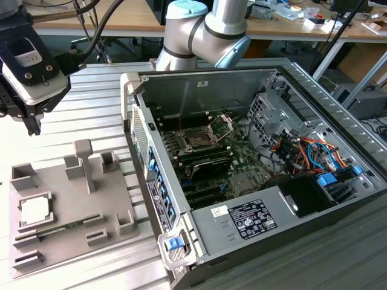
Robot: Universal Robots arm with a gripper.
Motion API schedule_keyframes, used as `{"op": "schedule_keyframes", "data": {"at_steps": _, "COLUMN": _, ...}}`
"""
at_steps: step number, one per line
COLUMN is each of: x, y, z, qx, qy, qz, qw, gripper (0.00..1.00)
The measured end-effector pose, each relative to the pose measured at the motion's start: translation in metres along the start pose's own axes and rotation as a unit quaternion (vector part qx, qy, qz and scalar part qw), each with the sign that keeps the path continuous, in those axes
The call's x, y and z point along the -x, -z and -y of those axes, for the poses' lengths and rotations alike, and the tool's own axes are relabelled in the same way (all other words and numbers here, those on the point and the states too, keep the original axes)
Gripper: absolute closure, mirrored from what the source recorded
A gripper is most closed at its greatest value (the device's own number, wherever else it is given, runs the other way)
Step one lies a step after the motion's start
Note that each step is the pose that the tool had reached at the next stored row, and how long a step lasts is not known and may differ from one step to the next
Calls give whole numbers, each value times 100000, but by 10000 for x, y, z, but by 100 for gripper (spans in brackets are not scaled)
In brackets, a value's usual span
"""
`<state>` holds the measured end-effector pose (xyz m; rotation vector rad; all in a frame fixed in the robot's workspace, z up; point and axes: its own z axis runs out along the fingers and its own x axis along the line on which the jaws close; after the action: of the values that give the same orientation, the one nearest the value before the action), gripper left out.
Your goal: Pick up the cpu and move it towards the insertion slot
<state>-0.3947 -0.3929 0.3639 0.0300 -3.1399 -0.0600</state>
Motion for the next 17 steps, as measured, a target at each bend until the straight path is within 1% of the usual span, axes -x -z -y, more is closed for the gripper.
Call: {"op": "schedule_keyframes", "data": {"at_steps": 17, "x": -21, "y": -27, "z": 2, "qx": 1, "qy": 0, "qz": 6, "qw": 100000, "gripper": 89}}
